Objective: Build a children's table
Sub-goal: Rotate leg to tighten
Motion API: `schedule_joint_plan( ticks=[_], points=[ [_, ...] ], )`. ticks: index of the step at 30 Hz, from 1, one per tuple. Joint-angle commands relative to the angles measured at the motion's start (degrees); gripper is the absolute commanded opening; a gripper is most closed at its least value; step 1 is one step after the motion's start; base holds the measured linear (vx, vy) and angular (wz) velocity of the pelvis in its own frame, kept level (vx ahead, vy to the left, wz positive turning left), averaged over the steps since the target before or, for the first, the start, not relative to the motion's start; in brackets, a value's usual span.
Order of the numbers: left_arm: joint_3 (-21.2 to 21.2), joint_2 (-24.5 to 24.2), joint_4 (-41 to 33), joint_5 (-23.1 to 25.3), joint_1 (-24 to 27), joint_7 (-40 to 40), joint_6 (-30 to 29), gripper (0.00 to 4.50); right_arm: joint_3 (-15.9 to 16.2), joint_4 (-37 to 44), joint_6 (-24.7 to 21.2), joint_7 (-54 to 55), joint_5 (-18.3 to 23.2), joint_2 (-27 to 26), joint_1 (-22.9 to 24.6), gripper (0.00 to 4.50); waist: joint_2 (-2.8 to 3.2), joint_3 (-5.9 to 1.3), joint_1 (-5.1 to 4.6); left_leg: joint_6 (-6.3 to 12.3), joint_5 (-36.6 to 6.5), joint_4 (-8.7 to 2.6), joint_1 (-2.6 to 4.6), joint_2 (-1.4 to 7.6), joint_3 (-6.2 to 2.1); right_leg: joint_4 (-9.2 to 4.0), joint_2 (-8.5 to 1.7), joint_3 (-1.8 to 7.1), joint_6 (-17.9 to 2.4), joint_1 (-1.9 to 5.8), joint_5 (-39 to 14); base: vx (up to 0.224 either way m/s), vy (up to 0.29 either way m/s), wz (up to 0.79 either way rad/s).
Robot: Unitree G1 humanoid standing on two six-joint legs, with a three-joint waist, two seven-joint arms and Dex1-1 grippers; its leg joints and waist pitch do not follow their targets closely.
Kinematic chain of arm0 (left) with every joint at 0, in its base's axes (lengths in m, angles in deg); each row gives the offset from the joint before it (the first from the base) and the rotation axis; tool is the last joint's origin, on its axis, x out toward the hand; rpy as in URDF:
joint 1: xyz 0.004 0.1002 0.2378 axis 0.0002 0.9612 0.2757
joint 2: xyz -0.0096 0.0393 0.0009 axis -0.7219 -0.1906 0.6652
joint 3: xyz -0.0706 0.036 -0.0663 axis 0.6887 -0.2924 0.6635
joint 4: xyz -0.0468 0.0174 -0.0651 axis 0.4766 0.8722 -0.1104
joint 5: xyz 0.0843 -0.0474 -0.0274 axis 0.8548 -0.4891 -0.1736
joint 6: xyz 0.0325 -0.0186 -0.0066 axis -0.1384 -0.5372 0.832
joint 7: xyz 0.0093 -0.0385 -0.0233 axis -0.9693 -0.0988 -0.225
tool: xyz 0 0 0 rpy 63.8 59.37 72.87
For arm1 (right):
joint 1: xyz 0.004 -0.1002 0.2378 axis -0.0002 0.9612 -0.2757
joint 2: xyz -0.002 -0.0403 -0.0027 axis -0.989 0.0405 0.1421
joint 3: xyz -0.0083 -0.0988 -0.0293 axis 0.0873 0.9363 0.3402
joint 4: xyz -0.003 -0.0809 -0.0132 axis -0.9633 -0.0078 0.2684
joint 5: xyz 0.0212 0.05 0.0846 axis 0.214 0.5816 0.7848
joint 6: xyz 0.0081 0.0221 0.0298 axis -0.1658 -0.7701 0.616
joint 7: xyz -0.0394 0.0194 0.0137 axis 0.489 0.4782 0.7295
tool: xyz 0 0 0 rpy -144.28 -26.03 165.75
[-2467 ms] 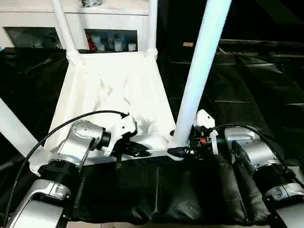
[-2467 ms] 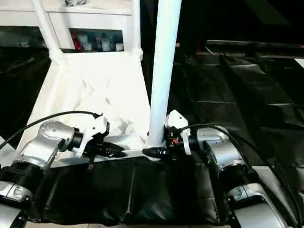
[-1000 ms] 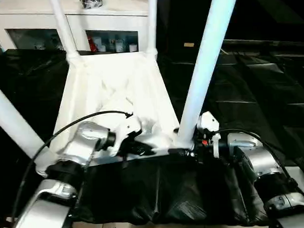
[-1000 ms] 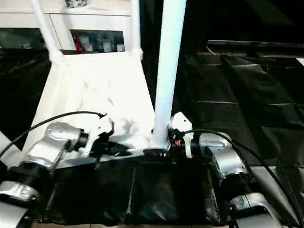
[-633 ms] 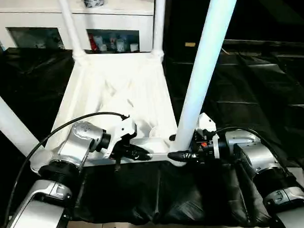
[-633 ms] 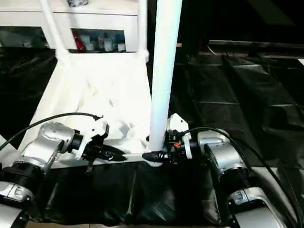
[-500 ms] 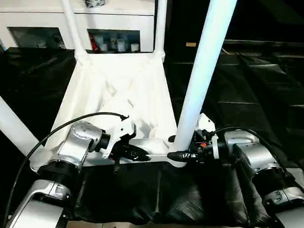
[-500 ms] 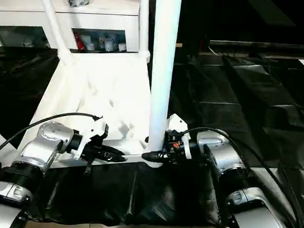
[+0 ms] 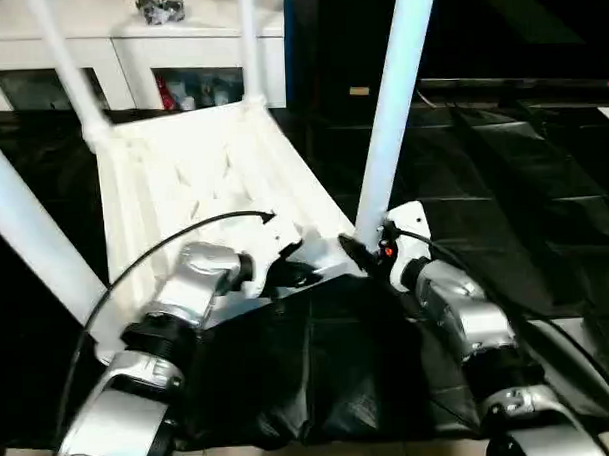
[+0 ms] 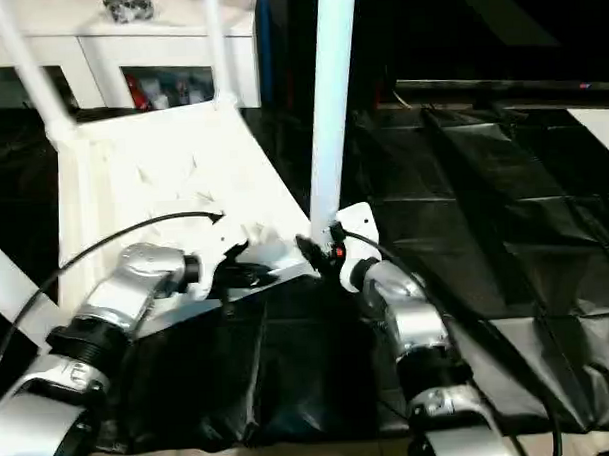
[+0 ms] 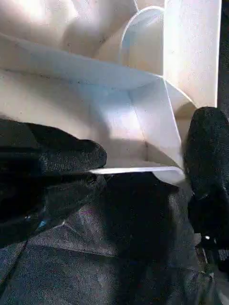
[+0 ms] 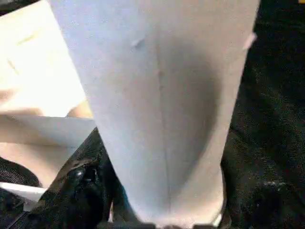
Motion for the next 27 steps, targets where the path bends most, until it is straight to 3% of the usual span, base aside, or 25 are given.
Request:
schedule_joint_plan(
  ticks=[1, 4, 8, 11, 16, 18, 21, 23, 25, 26, 27],
  points=[
    [-2.3, 4.9, -1.8, -3.1, 0.1, 1.9, 1.0, 0.00, 4.1, 0.8, -0.4, -3.2, 0.2, -3.5, 0.2, 3.35, -0.22, -2.98, 0.05, 1.37, -14.8, -3.83, 0.42, 0.75, -0.49, -4.24, -1.22, 1.28, -11.6, 2.27, -11.4, 0.000, 0.000, 0.00],
    [-2.1, 3.1, -2.2, -4.1, 0.4, 5.4, 2.7, 0.00, 4.8, 1.9, -0.4, -10.8, 1.7, 0.5, 0.1, 3.66, -0.12, -3.14, 0.16, 2.38, -13.7, -3.64, 0.43, 0.82, -0.43, -3.93, -1.13, 1.19, -12.9, 2.55, -7.9, 0.000, 0.000, 0.00],
    [-1.9, 1.6, -3.3, -5.4, 1.1, 9.7, 4.0, 0.00, 7.0, 3.5, 0.1, -19.0, 2.4, 4.5, 1.0, 4.12, -0.11, -3.29, 0.67, 5.09, -10.1, -3.15, 0.31, 0.82, -0.22, -3.30, -1.09, 1.04, -15.0, 2.94, -1.6, 0.000, 0.000, 0.00],
    [-2.4, -0.6, -3.8, -5.9, 1.8, 14.5, 5.3, 0.00, 8.1, 3.7, -0.7, -28.1, 3.3, 8.1, 1.1, 4.12, -0.37, -3.09, 1.15, 5.83, -11.0, -3.10, 0.29, 1.02, -0.01, -3.50, -1.20, 0.95, -15.1, 2.88, -4.6, 0.000, 0.000, 0.00],
    [-2.9, -2.9, -3.7, -5.7, 2.1, 18.5, 6.2, 0.00, 10.6, 3.7, -1.8, -38.6, 3.9, 11.6, 1.0, 4.12, -0.24, -2.90, 1.81, 4.50, -12.8, -3.38, 0.59, 1.35, -0.04, -3.74, -1.35, 1.15, -14.4, 2.40, -9.0, 0.000, 0.000, 0.00],
    [-3.0, -4.0, -3.7, -6.0, 2.0, 20.5, 6.2, 0.00, 11.9, 3.4, -2.0, -42.6, 4.2, 12.8, 0.6, 3.78, -0.47, -3.01, 2.02, 4.67, -12.4, -3.29, 0.63, 1.34, -0.04, -3.54, -1.34, 1.11, -14.6, 2.42, -8.5, 0.000, 0.000, 0.00],
    [-3.1, -4.9, -3.7, -6.0, 1.9, 22.4, 6.4, 0.00, 12.5, 2.5, -2.4, -45.4, 4.5, 13.1, -0.3, 3.75, -0.49, -3.06, 2.15, 4.62, -11.6, -3.28, 0.58, 1.36, -0.02, -3.36, -1.39, 1.11, -15.1, 2.42, -7.2, 0.000, 0.000, 0.00],
    [-3.2, -5.3, -3.6, -6.1, 1.8, 23.0, 6.5, 0.00, 12.7, 2.2, -3.0, -46.8, 4.8, 13.1, -0.8, 3.38, -0.53, -3.03, 2.18, 4.56, -11.5, -3.27, 0.52, 1.31, -0.02, -3.35, -1.42, 1.10, -15.2, 2.45, -7.1, 0.000, 0.000, 0.00],
    [-3.3, -5.4, -3.5, -6.1, 1.8, 23.4, 6.5, 0.00, 12.9, 2.0, -3.3, -47.4, 4.9, 13.1, -1.0, 3.35, -0.55, -3.10, 2.28, 4.59, -10.7, -3.21, 0.59, 1.34, -0.01, -3.26, -1.48, 1.12, -15.4, 2.46, -6.4, 0.000, 0.000, 0.00],
    [-3.3, -5.5, -3.4, -6.1, 1.7, 23.7, 6.6, 0.00, 13.1, 2.0, -3.5, -48.0, 5.0, 13.0, -1.2, 3.28, -1.01, -3.16, 2.32, 4.88, -10.1, -3.13, 0.51, 1.32, 0.04, -3.16, -1.46, 1.10, -15.5, 2.55, -5.7, 0.000, 0.000, 0.00],
    [-3.3, -5.5, -3.3, -6.1, 1.7, 23.9, 6.7, 0.00, 13.2, 2.0, -3.6, -48.4, 5.1, 13.0, -1.2, 3.16, -0.77, -3.21, 2.50, 5.16, -9.4, -3.07, 0.52, 1.34, 0.00, -2.98, -1.50, 1.09, -15.6, 2.56, -4.9, 0.000, 0.000, 0.00]
  ],
)
